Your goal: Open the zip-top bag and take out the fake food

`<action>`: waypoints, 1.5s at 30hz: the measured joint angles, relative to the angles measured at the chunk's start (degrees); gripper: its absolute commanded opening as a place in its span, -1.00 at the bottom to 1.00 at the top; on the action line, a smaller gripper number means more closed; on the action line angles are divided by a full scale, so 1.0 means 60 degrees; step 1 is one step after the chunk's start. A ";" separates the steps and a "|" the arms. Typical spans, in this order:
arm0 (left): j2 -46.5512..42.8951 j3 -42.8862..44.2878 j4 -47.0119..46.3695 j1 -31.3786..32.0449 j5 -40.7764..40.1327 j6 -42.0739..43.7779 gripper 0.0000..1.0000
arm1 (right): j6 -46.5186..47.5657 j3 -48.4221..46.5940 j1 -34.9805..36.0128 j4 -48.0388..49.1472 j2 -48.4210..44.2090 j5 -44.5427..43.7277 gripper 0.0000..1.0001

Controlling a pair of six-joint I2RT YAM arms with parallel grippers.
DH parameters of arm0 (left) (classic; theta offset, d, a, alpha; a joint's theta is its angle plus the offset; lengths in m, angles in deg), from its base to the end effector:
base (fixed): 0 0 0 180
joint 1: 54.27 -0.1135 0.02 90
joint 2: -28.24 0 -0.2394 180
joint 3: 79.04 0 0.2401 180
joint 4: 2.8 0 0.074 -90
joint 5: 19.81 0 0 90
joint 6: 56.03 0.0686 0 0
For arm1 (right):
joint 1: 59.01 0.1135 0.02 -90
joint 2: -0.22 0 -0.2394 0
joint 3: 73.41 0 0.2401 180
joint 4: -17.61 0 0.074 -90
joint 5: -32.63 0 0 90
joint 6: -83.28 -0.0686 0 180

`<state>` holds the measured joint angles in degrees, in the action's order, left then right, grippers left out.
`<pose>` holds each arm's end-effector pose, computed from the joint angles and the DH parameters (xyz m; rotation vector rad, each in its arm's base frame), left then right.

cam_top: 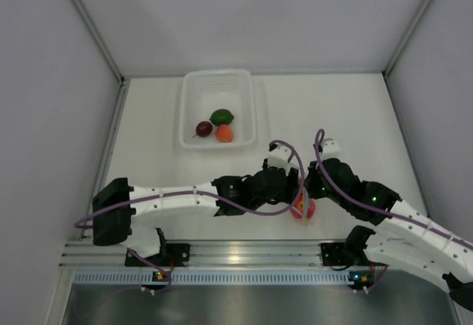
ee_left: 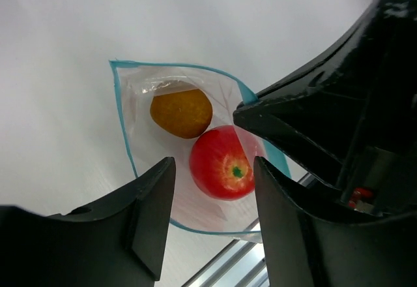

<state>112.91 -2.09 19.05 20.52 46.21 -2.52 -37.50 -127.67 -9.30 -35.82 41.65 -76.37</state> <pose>0.1199 -0.3348 0.2522 0.4463 2.0817 -0.7625 0.1335 0.1229 0.2349 -0.1996 2.2526 0.3820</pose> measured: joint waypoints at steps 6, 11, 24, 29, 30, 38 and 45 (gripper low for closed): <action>0.1031 0.0302 0.0007 -0.0007 -0.0055 -0.0423 -0.28 | -0.0102 0.0000 0.0000 -0.0142 -0.0164 -0.0066 -1.00; 0.1537 0.0350 -0.0372 -0.0007 -0.0109 -0.0849 -0.61 | -0.0153 0.0000 0.0000 -0.0240 -0.0361 -0.0073 -1.00; 0.2911 0.0514 -0.0270 -0.0594 -0.1202 -0.2011 -1.00 | -0.0215 -0.0397 0.0000 -0.1078 -0.0747 -0.0947 -1.00; 0.2885 0.0455 0.0237 -0.0670 -0.1905 -0.2266 -1.00 | -0.0113 -0.0641 0.0000 -0.1308 -0.0368 -0.1308 -1.00; 0.2841 0.0397 0.0321 -0.0663 -0.2011 -0.2310 -1.00 | -0.0102 -0.0688 0.0000 -0.1315 -0.0255 -0.1330 -1.00; 0.1800 -0.0149 0.1421 -0.0699 -0.2998 -0.2466 -1.00 | 0.0025 -0.0769 0.0000 -0.0867 0.0186 -0.0678 -1.00; 0.0131 -0.1184 0.1851 -0.1796 -0.2900 -0.2229 -1.00 | -0.0313 -0.0546 0.0000 0.0973 0.0652 0.0732 -1.00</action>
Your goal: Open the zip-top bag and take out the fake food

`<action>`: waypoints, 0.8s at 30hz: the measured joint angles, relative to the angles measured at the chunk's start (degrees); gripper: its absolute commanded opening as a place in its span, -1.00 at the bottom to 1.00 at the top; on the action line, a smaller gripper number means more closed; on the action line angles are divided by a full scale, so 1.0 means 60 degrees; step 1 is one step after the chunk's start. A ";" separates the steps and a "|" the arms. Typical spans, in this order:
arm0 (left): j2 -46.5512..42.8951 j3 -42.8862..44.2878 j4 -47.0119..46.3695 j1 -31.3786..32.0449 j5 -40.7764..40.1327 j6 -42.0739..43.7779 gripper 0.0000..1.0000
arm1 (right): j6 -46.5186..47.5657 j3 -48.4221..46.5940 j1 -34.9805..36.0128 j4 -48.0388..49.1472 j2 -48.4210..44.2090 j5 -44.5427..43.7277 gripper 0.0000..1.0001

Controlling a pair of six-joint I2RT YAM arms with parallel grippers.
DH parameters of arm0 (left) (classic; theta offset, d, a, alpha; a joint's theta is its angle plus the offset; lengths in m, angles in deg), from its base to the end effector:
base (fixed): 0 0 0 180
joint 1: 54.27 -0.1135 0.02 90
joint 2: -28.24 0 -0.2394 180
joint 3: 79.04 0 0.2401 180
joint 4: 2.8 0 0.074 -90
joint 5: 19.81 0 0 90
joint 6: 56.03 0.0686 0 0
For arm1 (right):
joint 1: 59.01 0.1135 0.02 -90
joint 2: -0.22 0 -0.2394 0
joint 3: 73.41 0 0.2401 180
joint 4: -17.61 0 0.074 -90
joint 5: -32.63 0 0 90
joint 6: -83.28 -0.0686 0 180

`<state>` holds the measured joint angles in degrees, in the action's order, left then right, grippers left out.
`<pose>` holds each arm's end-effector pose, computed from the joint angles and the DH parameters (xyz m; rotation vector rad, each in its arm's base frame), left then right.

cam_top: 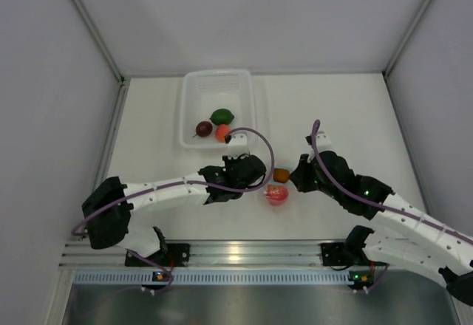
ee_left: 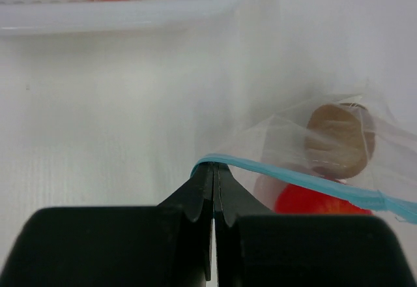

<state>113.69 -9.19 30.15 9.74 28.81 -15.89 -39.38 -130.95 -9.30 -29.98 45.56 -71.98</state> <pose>0.1789 -0.2636 0.1935 -0.0402 2.1776 -0.2394 0.1431 0.1420 0.2532 -0.1832 2.2096 0.5386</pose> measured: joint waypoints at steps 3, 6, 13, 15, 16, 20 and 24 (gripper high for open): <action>-0.0772 -0.0025 0.0652 -0.0273 -0.0138 0.0160 -1.00 | -0.0415 0.0554 0.0000 0.1049 0.0208 0.0492 -1.00; -0.1446 -0.0015 0.1290 -0.0353 -0.0321 0.0419 -1.00 | -0.0940 0.1173 0.0000 0.2065 0.0412 0.0965 -1.00; -0.1246 0.0648 0.2087 -0.0361 0.0324 0.1231 -1.00 | -0.1716 0.2025 0.0000 0.3173 0.0776 0.1384 -1.00; -0.0787 0.0940 0.2149 -0.0277 0.0579 0.1311 -1.00 | -0.1785 0.2135 0.0000 0.3166 0.0772 0.1290 -1.00; -0.0506 0.1086 0.2146 -0.0193 0.0714 0.1333 -1.00 | -0.1814 0.2175 -0.0004 0.3166 0.0743 0.1202 -1.00; 0.0189 0.1577 0.2208 0.0328 0.0892 0.1341 -1.00 | -0.1800 0.2197 -0.0011 0.3013 0.0419 0.0801 -1.00; 0.0233 0.2065 0.2248 0.0863 0.0889 0.1319 -1.00 | -0.1632 0.2193 -0.0018 0.2776 0.0127 0.0415 -1.00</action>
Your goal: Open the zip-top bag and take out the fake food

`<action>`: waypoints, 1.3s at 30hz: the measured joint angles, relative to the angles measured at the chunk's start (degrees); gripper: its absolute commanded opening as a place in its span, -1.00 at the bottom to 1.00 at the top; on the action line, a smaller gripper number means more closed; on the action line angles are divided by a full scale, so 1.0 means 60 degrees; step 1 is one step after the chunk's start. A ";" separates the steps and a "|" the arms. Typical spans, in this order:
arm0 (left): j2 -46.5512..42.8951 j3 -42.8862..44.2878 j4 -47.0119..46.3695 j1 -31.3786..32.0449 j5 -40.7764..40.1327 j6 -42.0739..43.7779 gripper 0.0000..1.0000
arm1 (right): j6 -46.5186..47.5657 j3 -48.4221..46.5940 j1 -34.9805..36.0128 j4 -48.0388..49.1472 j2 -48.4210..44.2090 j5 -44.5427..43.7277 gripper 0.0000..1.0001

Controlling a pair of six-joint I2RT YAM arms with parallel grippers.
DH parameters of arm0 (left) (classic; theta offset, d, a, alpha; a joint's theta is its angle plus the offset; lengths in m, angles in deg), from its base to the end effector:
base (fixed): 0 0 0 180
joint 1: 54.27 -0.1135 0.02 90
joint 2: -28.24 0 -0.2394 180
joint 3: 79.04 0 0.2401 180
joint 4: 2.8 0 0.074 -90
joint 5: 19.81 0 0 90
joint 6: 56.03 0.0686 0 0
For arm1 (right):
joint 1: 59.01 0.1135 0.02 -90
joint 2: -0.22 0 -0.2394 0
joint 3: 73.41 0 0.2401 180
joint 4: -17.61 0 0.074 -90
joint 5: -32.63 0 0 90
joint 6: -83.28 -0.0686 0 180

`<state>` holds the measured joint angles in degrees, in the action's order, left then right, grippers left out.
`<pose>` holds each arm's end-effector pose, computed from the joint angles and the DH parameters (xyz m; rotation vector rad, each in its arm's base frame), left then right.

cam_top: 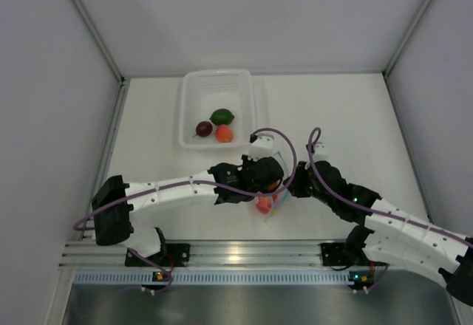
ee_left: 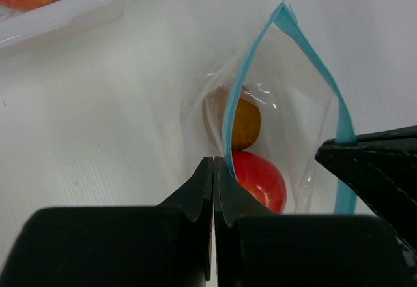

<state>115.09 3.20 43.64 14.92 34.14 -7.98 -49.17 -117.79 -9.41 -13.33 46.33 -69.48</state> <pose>0.1541 -0.2918 0.2326 0.2779 2.2449 -0.2420 0.1489 0.1527 0.2026 -0.0099 2.2133 0.7066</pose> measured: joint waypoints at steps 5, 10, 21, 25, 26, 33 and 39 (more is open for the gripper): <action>0.0015 0.0758 0.0098 0.0273 -0.0004 0.0018 -1.00 | 0.0197 0.0000 0.0000 -0.0277 0.0025 -0.0222 -1.00; 0.0324 0.1723 0.0098 0.0568 -0.0022 0.0066 -0.95 | 0.0251 0.0000 0.0000 -0.0364 0.0022 -0.0288 -1.00; 0.2488 0.2353 -0.0127 0.0350 0.0313 0.0058 -0.88 | 0.0215 0.0157 0.0000 -0.0674 -0.0616 -0.0667 -1.00; 0.2860 0.2346 -0.0313 0.0080 0.0448 0.0000 -0.78 | 0.0211 0.0251 0.0000 -0.0820 -0.0634 -0.0725 -1.00; 0.2918 0.2335 -0.0408 -0.0040 0.0514 -0.0015 -0.77 | 0.0211 0.0270 0.0000 -0.0820 -0.0630 -0.0725 -1.00; 0.3231 0.1778 -0.1362 -0.0656 0.1082 -0.0117 -0.79 | 0.0215 0.0441 -0.0004 -0.0940 -0.0623 -0.0933 -1.00; 0.3399 0.1483 -0.1763 -0.0801 0.1381 -0.0262 -0.80 | 0.0215 0.0444 0.0000 -0.1362 -0.0747 -0.1468 -1.00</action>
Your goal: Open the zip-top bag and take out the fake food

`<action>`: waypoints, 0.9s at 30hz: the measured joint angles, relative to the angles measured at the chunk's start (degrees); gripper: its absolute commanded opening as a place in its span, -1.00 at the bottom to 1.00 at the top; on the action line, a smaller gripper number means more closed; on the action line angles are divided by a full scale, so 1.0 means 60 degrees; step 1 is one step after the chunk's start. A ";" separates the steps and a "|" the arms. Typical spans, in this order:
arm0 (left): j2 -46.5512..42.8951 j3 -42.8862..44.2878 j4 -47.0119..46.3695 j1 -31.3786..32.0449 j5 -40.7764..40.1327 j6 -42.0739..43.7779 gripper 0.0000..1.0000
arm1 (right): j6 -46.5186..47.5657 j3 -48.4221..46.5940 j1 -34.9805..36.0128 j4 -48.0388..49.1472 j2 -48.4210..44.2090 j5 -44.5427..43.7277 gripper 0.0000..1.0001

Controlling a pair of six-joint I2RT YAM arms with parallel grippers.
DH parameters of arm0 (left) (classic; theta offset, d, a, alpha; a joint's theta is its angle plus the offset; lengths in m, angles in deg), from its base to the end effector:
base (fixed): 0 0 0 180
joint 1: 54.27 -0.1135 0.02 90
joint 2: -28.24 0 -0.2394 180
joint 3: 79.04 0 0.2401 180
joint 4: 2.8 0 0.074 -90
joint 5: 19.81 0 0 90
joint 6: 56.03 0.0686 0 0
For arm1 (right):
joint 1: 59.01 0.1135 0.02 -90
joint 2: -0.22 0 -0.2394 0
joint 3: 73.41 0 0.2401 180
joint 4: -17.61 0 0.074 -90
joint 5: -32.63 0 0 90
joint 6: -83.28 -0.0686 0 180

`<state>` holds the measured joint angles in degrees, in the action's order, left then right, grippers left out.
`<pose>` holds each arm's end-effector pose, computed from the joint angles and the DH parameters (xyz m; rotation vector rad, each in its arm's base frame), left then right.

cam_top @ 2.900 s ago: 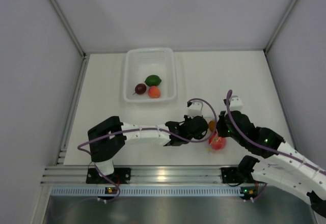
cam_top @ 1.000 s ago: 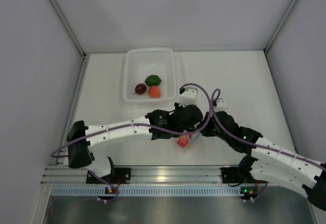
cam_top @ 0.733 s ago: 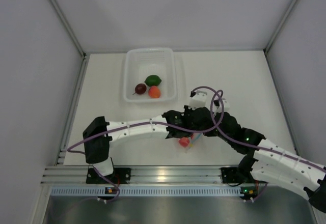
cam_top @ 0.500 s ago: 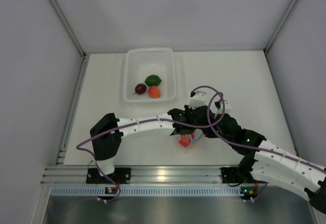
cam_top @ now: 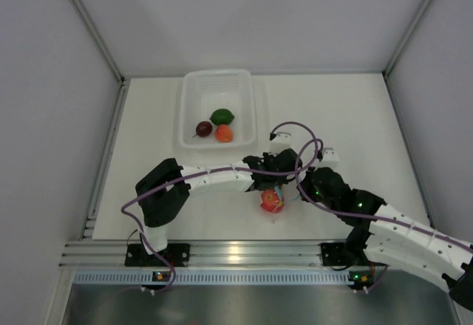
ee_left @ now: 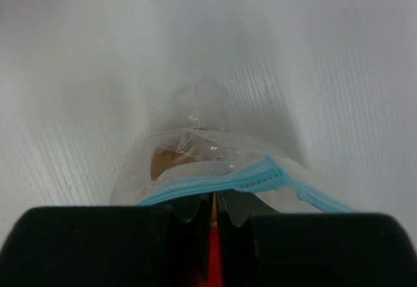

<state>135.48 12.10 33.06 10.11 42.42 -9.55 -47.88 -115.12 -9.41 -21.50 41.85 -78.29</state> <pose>0.2038 -0.3510 0.1695 0.2290 2.3526 -0.3138 0.1408 0.1276 0.1859 0.0316 2.2397 0.4677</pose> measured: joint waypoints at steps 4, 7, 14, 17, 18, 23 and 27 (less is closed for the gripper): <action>0.0025 -0.0186 -0.0189 0.0029 0.0211 -0.0018 -0.60 | 0.0007 0.0000 0.0000 -0.0120 0.0004 -0.0102 -1.00; 0.0069 -0.0189 -0.0237 0.0029 0.0244 -0.0047 -0.46 | 0.0015 0.0000 0.0000 -0.0117 0.0058 -0.0098 -1.00; 0.0182 -0.0244 -0.0364 0.0004 0.0149 -0.0160 -0.12 | 0.0113 0.0000 0.0000 -0.0113 0.0317 -0.0153 -1.00; 0.0193 -0.0244 -0.0397 -0.0015 0.0146 -0.0113 -0.05 | 0.0160 0.0000 0.0000 -0.0113 0.0324 -0.0186 -1.00; 0.0200 -0.0244 -0.0415 -0.0022 0.0157 -0.0084 -0.03 | 0.0175 0.0000 0.0000 -0.0113 0.0324 -0.0189 -1.00; 0.0233 -0.0262 -0.0557 -0.0084 0.0211 0.0153 0.01 | 0.0208 0.0000 0.0000 -0.0117 0.0324 -0.0251 -1.00; 0.0229 -0.0299 -0.0590 -0.0098 0.0186 0.0426 0.08 | 0.0270 -0.0004 0.0000 -0.0113 0.0346 -0.0266 -1.00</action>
<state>136.86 10.30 29.52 9.52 43.54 -7.00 -46.27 -115.14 -9.41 -22.18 43.92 -79.89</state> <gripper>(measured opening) 0.522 0.009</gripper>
